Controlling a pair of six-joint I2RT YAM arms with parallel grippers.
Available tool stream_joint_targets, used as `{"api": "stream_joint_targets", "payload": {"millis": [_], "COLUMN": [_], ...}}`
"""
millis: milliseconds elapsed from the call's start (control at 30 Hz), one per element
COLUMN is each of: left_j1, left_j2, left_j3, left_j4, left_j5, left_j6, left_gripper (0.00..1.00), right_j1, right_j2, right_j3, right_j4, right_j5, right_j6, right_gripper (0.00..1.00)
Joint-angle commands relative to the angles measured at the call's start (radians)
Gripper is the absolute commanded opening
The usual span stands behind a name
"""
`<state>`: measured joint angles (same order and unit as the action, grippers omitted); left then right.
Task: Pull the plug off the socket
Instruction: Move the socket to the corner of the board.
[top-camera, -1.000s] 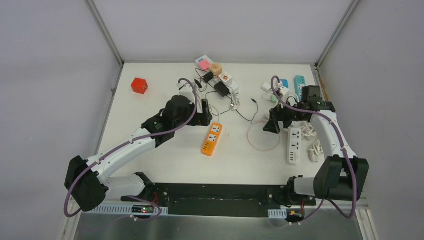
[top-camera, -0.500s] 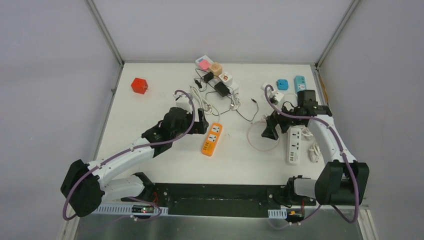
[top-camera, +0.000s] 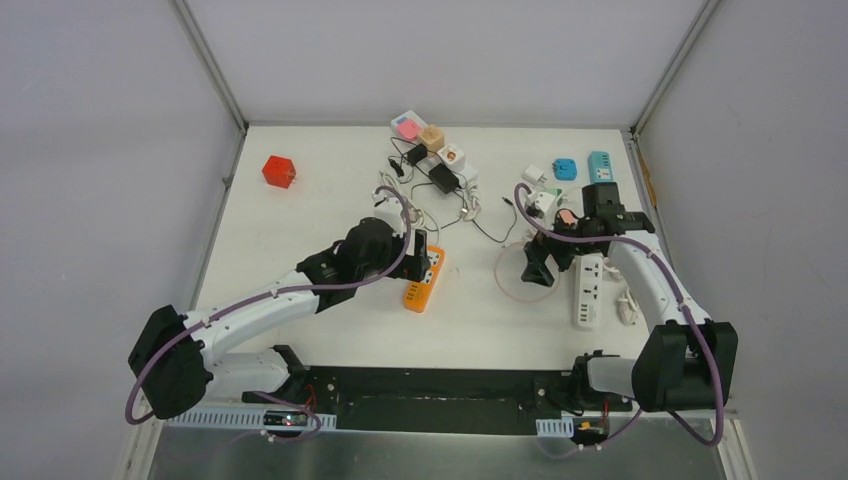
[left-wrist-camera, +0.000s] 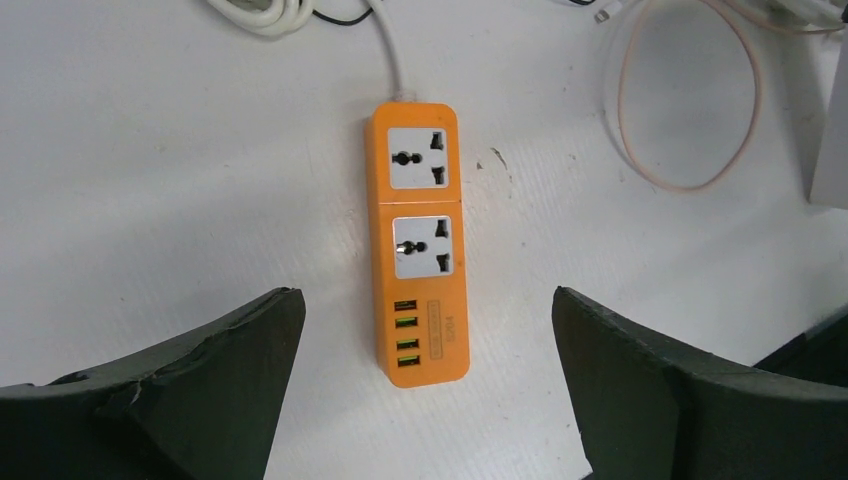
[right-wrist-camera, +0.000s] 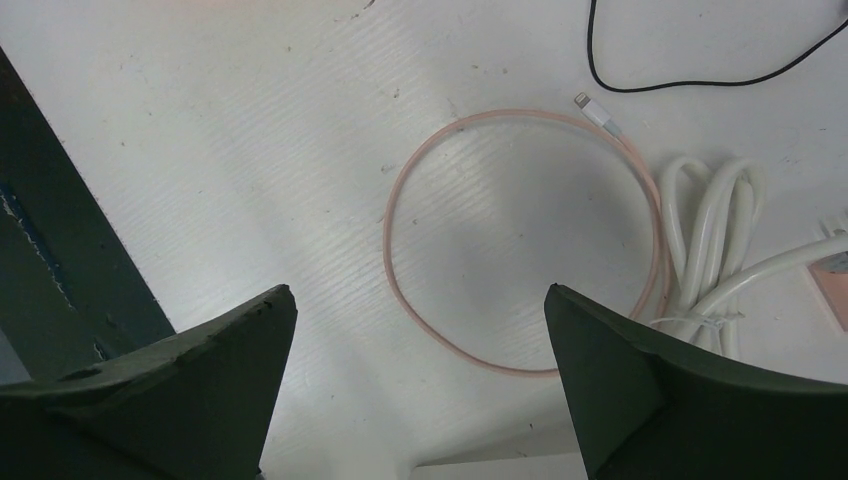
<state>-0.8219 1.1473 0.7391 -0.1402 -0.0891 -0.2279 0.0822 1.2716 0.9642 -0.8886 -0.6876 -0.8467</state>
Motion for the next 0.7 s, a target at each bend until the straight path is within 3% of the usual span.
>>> {"api": "stream_joint_targets", "payload": {"millis": [0, 667], "left_j1": [-0.027, -0.098], "left_j2": [0.043, 0.383], "left_j3": [0.066, 0.257], "left_j4": [-0.032, -0.083], "left_j5": [-0.107, -0.184], "left_j6": [0.043, 0.031], "left_gripper": [0.99, 0.99], "right_j1": [0.018, 0.082], "right_j2": [-0.005, 0.045], "right_j3": [-0.002, 0.009], "right_j4": [0.004, -0.024], "right_j5": [0.011, 0.063], "right_j6": [-0.035, -0.062], "right_gripper": [1.00, 1.00]}}
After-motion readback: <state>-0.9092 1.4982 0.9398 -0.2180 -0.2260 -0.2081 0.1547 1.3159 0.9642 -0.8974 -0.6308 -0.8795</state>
